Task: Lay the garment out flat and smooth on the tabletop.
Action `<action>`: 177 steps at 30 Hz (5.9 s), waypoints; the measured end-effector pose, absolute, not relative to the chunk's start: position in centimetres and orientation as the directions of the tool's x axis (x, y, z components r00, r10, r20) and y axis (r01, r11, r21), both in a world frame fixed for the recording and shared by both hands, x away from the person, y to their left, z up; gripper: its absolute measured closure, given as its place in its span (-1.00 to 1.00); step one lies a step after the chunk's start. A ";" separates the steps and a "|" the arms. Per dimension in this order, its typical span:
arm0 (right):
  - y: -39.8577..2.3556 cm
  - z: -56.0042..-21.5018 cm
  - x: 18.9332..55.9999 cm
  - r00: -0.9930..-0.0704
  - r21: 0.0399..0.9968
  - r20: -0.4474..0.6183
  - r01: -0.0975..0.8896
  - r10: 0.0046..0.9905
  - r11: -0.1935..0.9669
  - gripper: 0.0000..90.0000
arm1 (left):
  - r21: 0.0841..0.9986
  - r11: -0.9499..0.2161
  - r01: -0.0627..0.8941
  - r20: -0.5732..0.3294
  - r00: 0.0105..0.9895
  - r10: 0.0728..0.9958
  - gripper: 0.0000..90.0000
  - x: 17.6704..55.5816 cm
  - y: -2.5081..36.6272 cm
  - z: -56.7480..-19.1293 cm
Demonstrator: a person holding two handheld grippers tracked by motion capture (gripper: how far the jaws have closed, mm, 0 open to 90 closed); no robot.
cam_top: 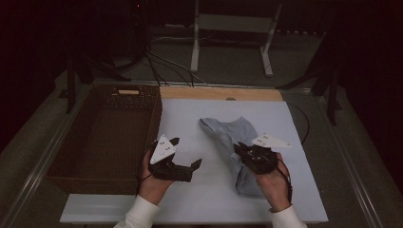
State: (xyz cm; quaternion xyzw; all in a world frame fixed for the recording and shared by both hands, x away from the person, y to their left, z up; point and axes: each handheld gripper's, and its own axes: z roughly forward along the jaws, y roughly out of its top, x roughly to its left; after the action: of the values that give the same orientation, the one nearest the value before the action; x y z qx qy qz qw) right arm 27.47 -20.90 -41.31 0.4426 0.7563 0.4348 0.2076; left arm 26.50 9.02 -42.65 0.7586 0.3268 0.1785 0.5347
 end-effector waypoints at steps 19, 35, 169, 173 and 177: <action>-27.8 -42.9 26.8 -0.389 0.825 0.085 0.544 0.917 0.155 0.81 | 0.925 -0.218 0.312 -0.083 0.724 0.685 -0.99 26.6 8.9 -42.9; -28.9 -44.4 27.4 -0.314 0.774 0.013 0.604 0.949 0.189 0.42 | 0.923 -0.226 0.312 -0.080 0.729 0.680 -0.99 26.5 8.6 -43.0; -19.6 -43.2 27.1 -0.495 0.744 0.130 0.621 0.859 0.245 0.81 | 0.921 -0.224 0.318 -0.089 0.733 0.675 -0.99 26.5 8.6 -43.1; -19.3 -42.5 27.4 -0.491 0.763 0.153 0.610 0.858 0.213 0.81 | 0.922 -0.219 0.320 -0.095 0.734 0.673 -0.99 26.5 8.5 -43.1; -18.8 -41.9 27.5 -0.491 0.779 0.156 0.594 0.857 0.199 0.81 | 0.921 -0.222 0.319 -0.096 0.740 0.666 -0.99 26.4 8.3 -43.1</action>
State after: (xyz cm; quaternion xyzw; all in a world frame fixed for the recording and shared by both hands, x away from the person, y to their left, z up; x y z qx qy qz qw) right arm 27.48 -18.77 -41.87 0.4789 0.7577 0.4139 0.1590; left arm 26.43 8.35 -43.13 0.7645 0.3220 0.1620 0.5344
